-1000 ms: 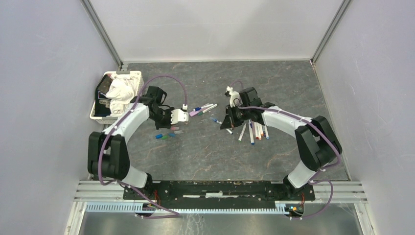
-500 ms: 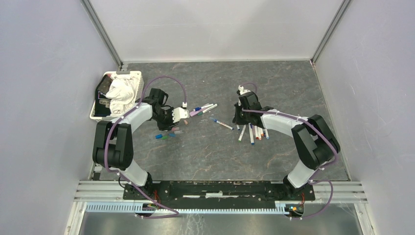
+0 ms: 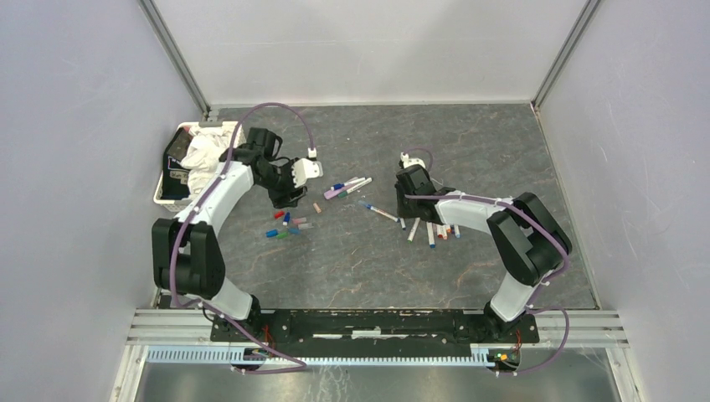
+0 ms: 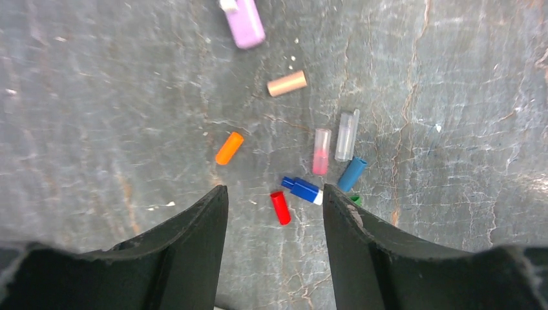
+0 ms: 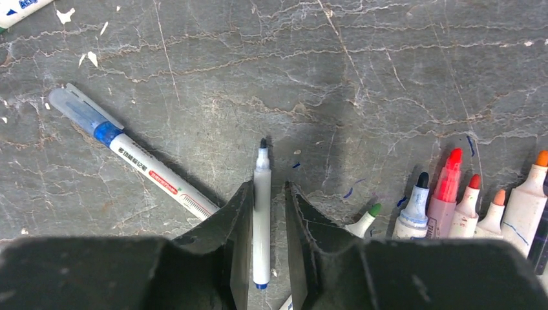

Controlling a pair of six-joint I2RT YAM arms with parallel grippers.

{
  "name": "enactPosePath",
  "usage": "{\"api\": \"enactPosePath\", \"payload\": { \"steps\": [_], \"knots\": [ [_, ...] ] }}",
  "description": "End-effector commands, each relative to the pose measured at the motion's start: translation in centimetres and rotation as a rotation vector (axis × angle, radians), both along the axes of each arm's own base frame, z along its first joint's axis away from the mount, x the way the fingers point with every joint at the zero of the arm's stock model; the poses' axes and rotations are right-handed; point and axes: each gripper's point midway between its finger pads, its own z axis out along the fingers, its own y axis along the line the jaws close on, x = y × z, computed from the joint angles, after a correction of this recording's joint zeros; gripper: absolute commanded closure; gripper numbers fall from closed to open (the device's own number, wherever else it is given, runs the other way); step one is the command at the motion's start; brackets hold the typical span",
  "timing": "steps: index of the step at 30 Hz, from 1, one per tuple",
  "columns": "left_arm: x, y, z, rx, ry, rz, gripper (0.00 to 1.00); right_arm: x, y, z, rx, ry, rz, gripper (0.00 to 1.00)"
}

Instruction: Open the pen caps

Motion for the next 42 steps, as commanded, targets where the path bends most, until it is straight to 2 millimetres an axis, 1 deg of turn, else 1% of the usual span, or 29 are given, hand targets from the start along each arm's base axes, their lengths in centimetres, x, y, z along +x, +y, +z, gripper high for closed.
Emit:
{"api": "enactPosePath", "payload": {
  "steps": [1,4,6,8,12,14,17,18,20,22,24,25,26,28,30,31,33,34,39,42],
  "knots": [
    [-0.9,-1.4,4.9,-0.106,-0.010,0.019,0.38,-1.7,-2.6,-1.7,-0.116,0.023,-0.052,0.69],
    [-1.1,-1.6,6.6,-0.123,-0.032,0.011,0.37,-2.5,-3.2,-1.9,-0.131,0.021,-0.054,0.69],
    [-1.1,-1.7,7.7,-0.133,-0.051,0.012,0.37,-3.0,-3.6,-1.9,-0.143,0.016,-0.055,0.70],
    [-1.2,-1.8,8.5,-0.142,-0.067,0.010,0.37,-3.3,-4.0,-1.7,-0.157,0.009,-0.053,0.74],
    [-1.4,-1.9,9.9,-0.154,-0.092,0.007,0.36,-3.6,-4.7,-0.9,-0.188,-0.014,-0.037,0.80],
    [-1.4,-2.0,10.5,-0.158,-0.099,0.006,0.36,-3.6,-5.0,-0.5,-0.201,-0.025,-0.031,0.81],
    [-1.4,-2.0,11.1,-0.164,-0.109,0.009,0.36,-3.1,-4.7,0.7,-0.202,-0.046,-0.013,0.80],
    [-1.3,-2.0,11.3,-0.165,-0.111,0.015,0.36,-2.7,-4.3,1.4,-0.193,-0.060,-0.004,0.79],
    [-1.1,-1.9,12.0,-0.167,-0.124,0.032,0.25,-1.7,-3.3,3.1,-0.165,-0.096,0.019,0.74],
    [-0.7,-1.7,12.9,-0.168,-0.148,0.063,0.22,-0.5,-1.9,5.2,-0.128,-0.141,0.058,0.68],
    [-0.3,-1.3,14.0,-0.161,-0.189,0.091,0.21,0.8,-0.1,6.9,-0.093,-0.182,0.126,0.60],
    [-0.2,-1.2,14.4,-0.159,-0.206,0.093,0.03,1.3,0.8,7.3,-0.084,-0.189,0.174,0.57],
    [-0.2,-1.1,14.8,-0.159,-0.228,0.097,0.00,1.9,2.0,7.6,-0.081,-0.190,0.234,0.53],
    [-0.1,-0.9,15.4,-0.169,-0.264,0.112,0.00,3.2,4.3,8.2,-0.076,-0.192,0.347,0.49],
    [0.4,-0.9,15.9,-0.192,-0.304,0.144,0.00,4.4,6.5,8.1,-0.080,-0.184,0.465,0.47],
    [0.4,-0.9,15.8,-0.195,-0.314,0.148,0.00,5.1,7.5,7.9,-0.084,-0.180,0.517,0.47],
    [0.4,-0.9,15.6,-0.203,-0.309,0.156,0.00,5.9,9.1,7.0,-0.102,-0.191,0.644,0.46],
    [0.3,-1.0,15.5,-0.208,-0.298,0.160,0.00,6.3,9.8,6.9,-0.110,-0.214,0.700,0.45],
    [-0.2,-1.3,14.8,-0.215,-0.233,0.165,0.00,7.7,11.5,5.5,-0.148,-0.245,0.853,0.45],
    [-0.4,-1.3,14.3,-0.209,-0.211,0.158,0.00,8.4,12.0,4.6,-0.171,-0.238,0.896,0.45]
  ]
}}
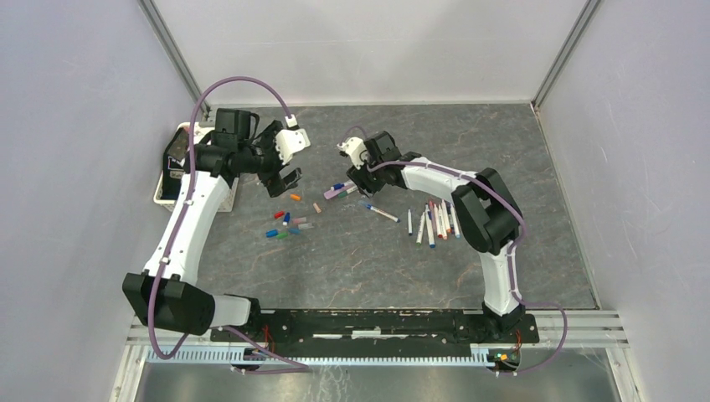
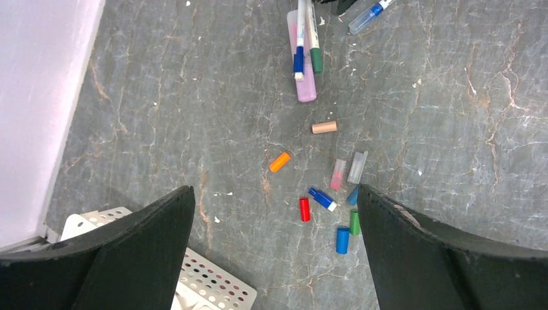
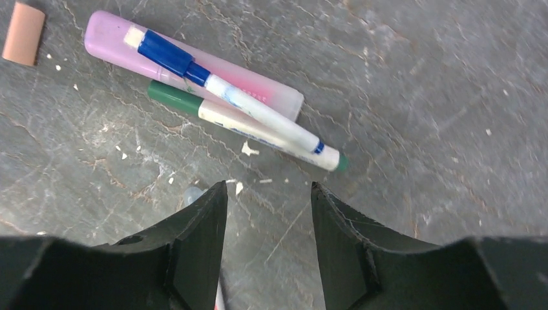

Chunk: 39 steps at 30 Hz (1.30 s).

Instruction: Open the pen caps

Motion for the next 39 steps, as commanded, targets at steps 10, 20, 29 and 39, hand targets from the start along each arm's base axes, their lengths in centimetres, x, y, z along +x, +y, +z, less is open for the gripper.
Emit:
{"api": "enactPosePath", "payload": {
  "steps": [10,20,29,39],
  "knots": [
    [-1.0,0.1,-0.8,-0.009,0.066,0.002,0.00,1.5,3.0,-0.1,0.008,-0.095,0.243,0.46],
    [-1.2,0.2,-1.3,0.007,0.086,-0.006,0.00,1.6,3.2,-2.0,0.007,-0.047,0.262,0.51],
    [-1.2,0.4,-1.6,0.021,0.090,-0.005,0.00,0.5,0.7,-3.5,-0.022,-0.013,0.206,0.62],
    [-1.5,0.2,-1.7,0.014,0.100,-0.019,0.00,1.4,0.5,1.2,0.035,-0.137,0.194,0.58]
  ]
}}
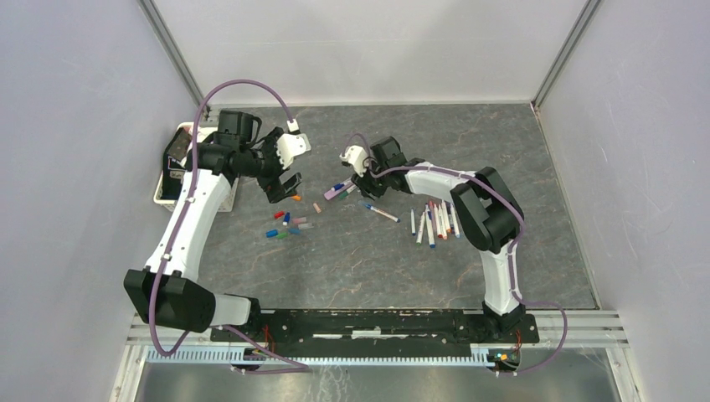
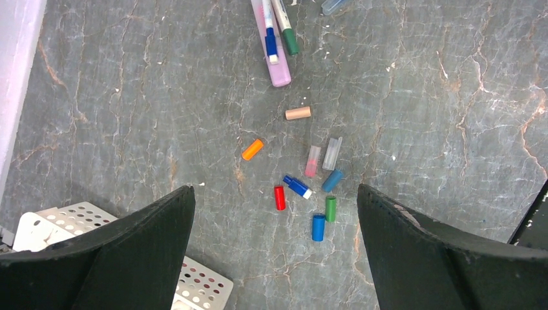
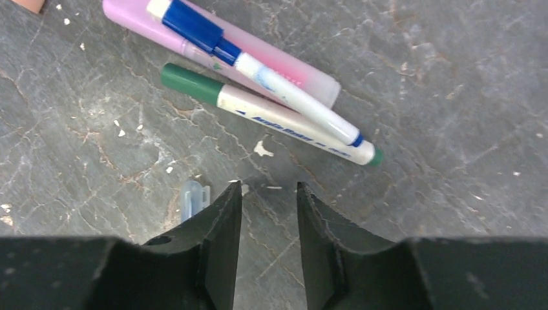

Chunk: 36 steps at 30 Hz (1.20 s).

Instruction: Open the pen caps

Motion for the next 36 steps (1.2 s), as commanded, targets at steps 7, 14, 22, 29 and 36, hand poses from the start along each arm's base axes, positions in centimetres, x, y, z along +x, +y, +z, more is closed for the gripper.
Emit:
{"api": "enactPosePath", "payload": {
  "steps": [7,14,22,29,36],
  "knots": [
    [0.0,0.2,0.2,0.009,-0.009,-0.015,0.00,4.0,1.6,6.0,0.079,-0.146,0.003,0.47],
    [-0.2,0.5,0.1,0.028,-0.008,-0.019,0.00,3.8,2.7,2.6,0.059,-0.068,0.073,0.47],
    [-0.1,0.8,-0.1,0.043,-0.007,-0.020,0.00,2.7,1.8,0.5,0.044,0.001,0.088,0.49],
    [-0.2,0.8,-0.1,0.048,-0.003,-0.020,0.00,1.8,0.5,-0.1,0.043,0.042,0.072,0.52],
    [-0.4,0.7,-0.3,0.044,0.007,-0.026,0.00,-0.1,-1.7,-0.4,0.022,0.060,0.046,0.63]
  ]
}}
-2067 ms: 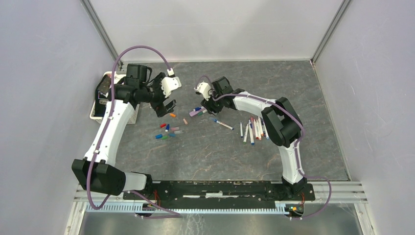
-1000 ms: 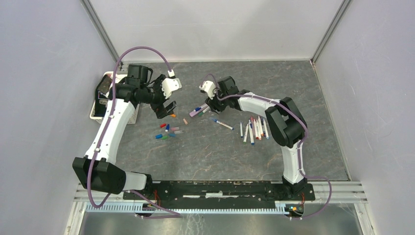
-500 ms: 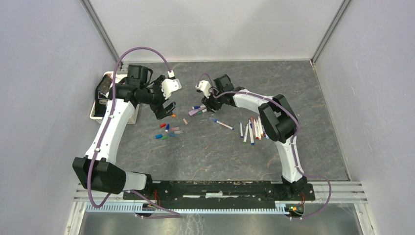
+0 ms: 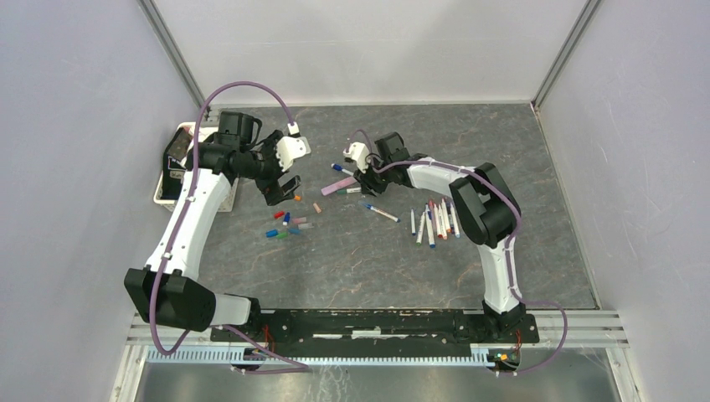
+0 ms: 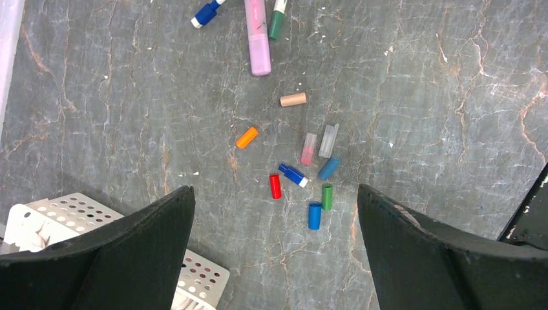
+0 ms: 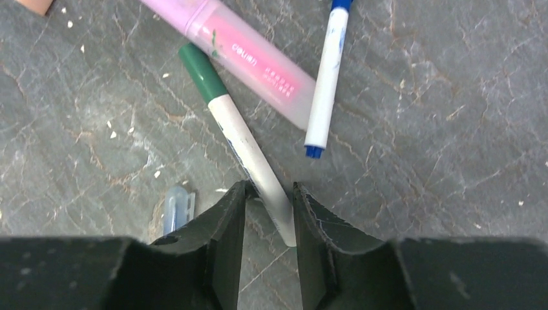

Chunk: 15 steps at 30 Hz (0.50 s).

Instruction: Open the pen caps

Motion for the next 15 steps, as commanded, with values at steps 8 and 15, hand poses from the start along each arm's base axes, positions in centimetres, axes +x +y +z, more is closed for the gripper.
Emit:
{"api": "enactPosePath", "payload": {
  "steps": [8,15],
  "knots": [
    [0.0,0.1,0.2,0.014,-0.014,-0.032,0.00,-3.2,-3.0,-1.0,-0.057,0.058,-0.019,0.83],
    [-0.3,0.0,-0.1,0.012,0.004,-0.044,0.00,-3.2,-3.3,-0.9,-0.075,0.077,-0.036,1.00]
  ]
}}
